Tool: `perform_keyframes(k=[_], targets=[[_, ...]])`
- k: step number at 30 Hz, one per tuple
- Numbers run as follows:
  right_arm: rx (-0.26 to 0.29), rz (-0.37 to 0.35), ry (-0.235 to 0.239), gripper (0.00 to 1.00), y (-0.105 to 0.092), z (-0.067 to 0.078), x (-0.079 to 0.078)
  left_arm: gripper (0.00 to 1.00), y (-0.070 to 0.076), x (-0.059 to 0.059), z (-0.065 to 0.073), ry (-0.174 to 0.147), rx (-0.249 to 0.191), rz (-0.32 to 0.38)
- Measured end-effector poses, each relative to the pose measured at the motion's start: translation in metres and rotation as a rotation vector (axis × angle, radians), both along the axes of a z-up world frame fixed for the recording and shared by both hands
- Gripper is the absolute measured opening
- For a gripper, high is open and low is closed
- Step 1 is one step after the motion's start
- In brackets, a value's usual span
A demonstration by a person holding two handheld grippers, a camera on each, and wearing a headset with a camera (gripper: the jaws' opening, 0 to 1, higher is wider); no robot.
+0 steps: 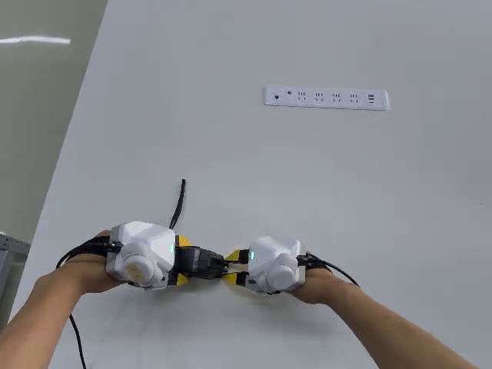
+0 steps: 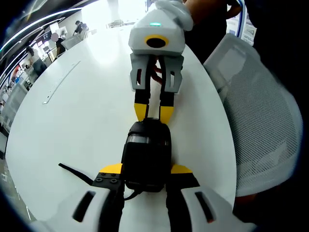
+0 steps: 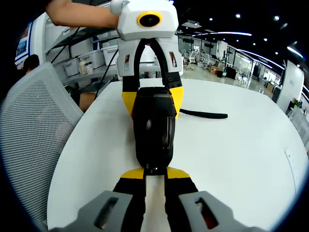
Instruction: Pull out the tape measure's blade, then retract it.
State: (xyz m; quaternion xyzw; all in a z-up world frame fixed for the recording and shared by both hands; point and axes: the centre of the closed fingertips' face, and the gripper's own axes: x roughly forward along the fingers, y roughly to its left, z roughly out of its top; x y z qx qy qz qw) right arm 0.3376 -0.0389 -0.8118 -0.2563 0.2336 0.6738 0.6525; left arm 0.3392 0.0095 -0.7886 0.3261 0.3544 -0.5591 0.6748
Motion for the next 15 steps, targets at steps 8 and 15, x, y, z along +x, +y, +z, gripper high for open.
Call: perform_keyframes(k=[8, 15], targets=[[-0.008, 0.007, 0.005, 0.11, 0.0002, 0.0035, 0.0001, 0.29, 0.002, -0.0003, 0.0003, 0.001, 0.001, 0.003], [-0.014, 0.022, -0.01, 0.1, -0.0003, 0.0033, 0.0002, 0.29, -0.0005, -0.0009, 0.0042, 0.003, -0.001, 0.006]])
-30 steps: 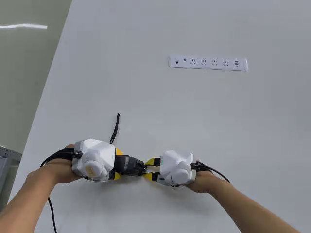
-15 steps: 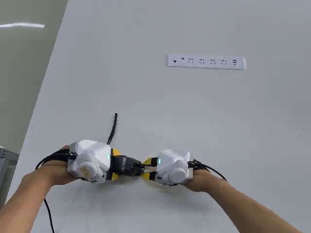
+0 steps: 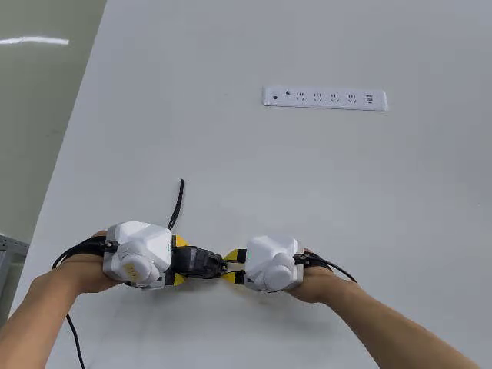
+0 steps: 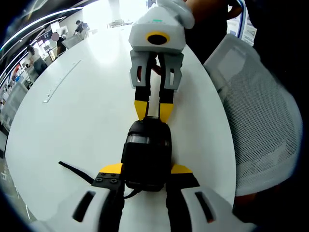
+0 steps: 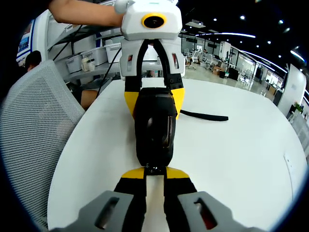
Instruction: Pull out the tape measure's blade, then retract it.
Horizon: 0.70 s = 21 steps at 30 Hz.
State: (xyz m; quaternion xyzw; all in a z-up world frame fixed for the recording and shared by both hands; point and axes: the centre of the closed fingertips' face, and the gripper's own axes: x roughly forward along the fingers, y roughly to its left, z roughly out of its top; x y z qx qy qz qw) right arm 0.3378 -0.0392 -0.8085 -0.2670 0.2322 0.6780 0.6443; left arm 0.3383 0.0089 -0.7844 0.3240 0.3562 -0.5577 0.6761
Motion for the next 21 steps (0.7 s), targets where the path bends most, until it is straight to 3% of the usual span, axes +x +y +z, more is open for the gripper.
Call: perform_keyframes(k=[21], targets=[[0.002, -0.004, -0.006, 0.1, 0.0, 0.0051, -0.0007, 0.29, 0.0007, -0.0009, 0.0036, 0.003, 0.011, 0.007]])
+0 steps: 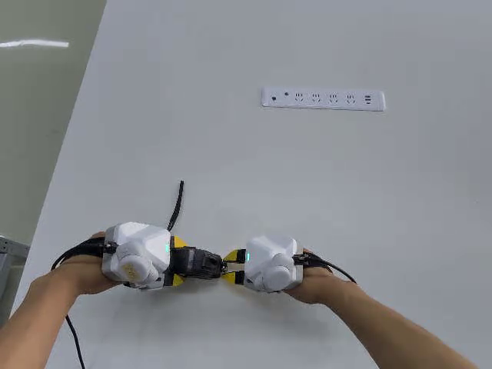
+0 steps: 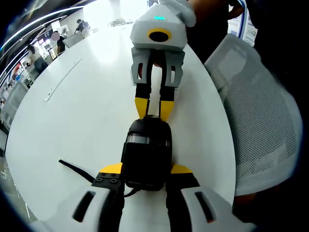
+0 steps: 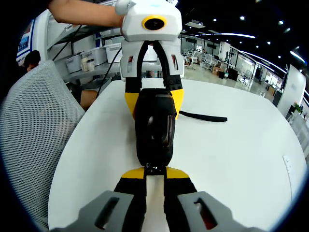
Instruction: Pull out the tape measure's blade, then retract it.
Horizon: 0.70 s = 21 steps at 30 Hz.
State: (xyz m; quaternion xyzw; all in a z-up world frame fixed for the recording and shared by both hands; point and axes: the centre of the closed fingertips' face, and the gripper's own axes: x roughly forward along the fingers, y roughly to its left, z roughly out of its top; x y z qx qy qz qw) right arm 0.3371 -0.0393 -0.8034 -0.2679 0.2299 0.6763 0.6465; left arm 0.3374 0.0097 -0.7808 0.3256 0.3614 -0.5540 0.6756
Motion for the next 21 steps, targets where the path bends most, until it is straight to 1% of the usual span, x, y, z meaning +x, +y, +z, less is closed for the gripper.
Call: perform_keyframes(k=[13, 21], targets=[[0.0, -0.005, 0.008, 0.1, -0.0031, 0.0016, -0.0008, 0.29, 0.002, -0.0007, -0.0009, 0.003, 0.009, -0.003], [-0.002, -0.007, 0.015, 0.1, -0.0073, 0.0016, -0.001, 0.29, 0.0019, -0.0004, -0.0017, 0.006, 0.007, -0.003]])
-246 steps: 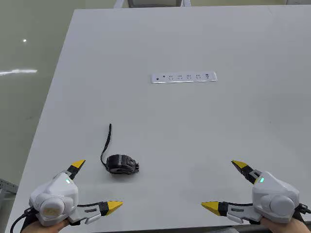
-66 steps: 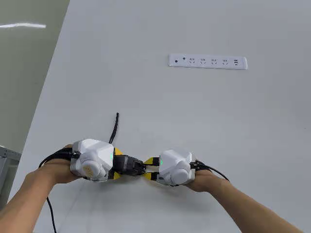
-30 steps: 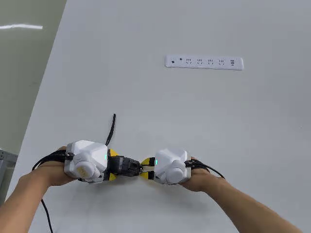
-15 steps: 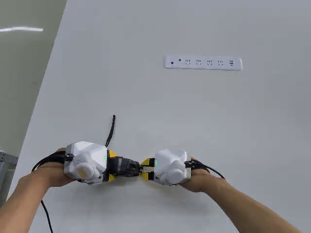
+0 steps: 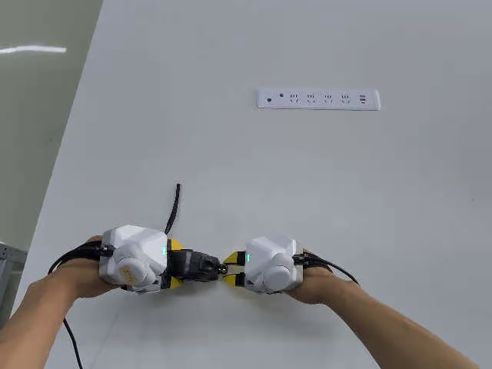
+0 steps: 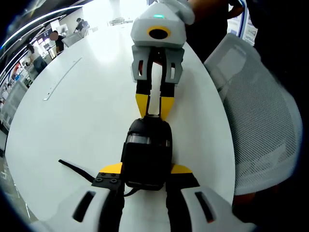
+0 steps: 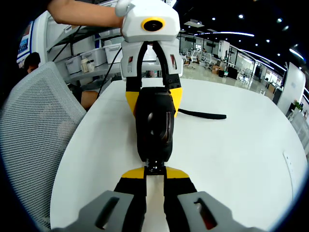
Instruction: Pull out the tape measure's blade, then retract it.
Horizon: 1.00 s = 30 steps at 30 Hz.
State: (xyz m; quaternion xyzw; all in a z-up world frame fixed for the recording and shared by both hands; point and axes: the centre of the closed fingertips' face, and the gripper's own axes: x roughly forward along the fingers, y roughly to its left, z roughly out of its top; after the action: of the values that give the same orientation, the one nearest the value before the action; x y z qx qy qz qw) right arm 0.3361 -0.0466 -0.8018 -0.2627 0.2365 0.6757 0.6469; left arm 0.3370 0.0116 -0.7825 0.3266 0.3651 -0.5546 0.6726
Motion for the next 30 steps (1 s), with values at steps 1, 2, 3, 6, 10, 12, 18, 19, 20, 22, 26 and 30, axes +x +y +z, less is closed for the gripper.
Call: perform_keyframes(k=[1, 2, 3, 6, 10, 12, 18, 19, 20, 22, 26, 30], targets=[[0.001, 0.0, 0.0, 0.1, 0.0, 0.0, 0.0, 0.29, 0.0, 0.0, 0.0, 0.0, -0.001, 0.0], [0.002, -0.001, 0.0, 0.1, -0.001, 0.0, 0.0, 0.29, 0.0, 0.0, 0.0, 0.001, -0.002, 0.0], [0.003, -0.002, 0.002, 0.1, -0.001, 0.0, 0.0, 0.29, 0.0, 0.0, 0.0, 0.0, -0.002, -0.001], [0.004, -0.003, 0.008, 0.1, -0.003, 0.0, 0.0, 0.29, 0.0, 0.0, -0.001, 0.0, -0.001, -0.001], [0.002, -0.001, 0.01, 0.1, -0.007, 0.0, 0.0, 0.29, 0.0, 0.0, -0.001, 0.0, 0.0, 0.0], [0.001, 0.001, 0.008, 0.1, -0.008, 0.0, -0.001, 0.29, -0.001, 0.0, 0.0, 0.0, 0.0, 0.0], [-0.001, 0.001, 0.01, 0.1, -0.013, 0.0, -0.001, 0.29, -0.001, -0.001, 0.001, -0.001, 0.0, 0.0], [0.0, 0.002, 0.009, 0.1, -0.014, 0.0, -0.001, 0.29, -0.001, -0.001, 0.001, -0.001, 0.0, 0.0], [0.0, 0.003, 0.009, 0.1, -0.014, 0.001, -0.001, 0.29, -0.001, -0.001, 0.001, -0.002, 0.001, -0.001], [0.001, 0.004, 0.008, 0.1, -0.015, 0.001, -0.001, 0.29, -0.001, -0.001, 0.001, -0.002, 0.001, -0.001], [0.0, 0.006, 0.005, 0.1, -0.018, 0.001, 0.0, 0.29, -0.001, 0.0, 0.001, -0.002, 0.001, -0.001], [0.0, 0.009, -0.001, 0.1, -0.02, 0.002, 0.001, 0.29, 0.0, 0.0, 0.001, -0.002, 0.002, 0.002]])
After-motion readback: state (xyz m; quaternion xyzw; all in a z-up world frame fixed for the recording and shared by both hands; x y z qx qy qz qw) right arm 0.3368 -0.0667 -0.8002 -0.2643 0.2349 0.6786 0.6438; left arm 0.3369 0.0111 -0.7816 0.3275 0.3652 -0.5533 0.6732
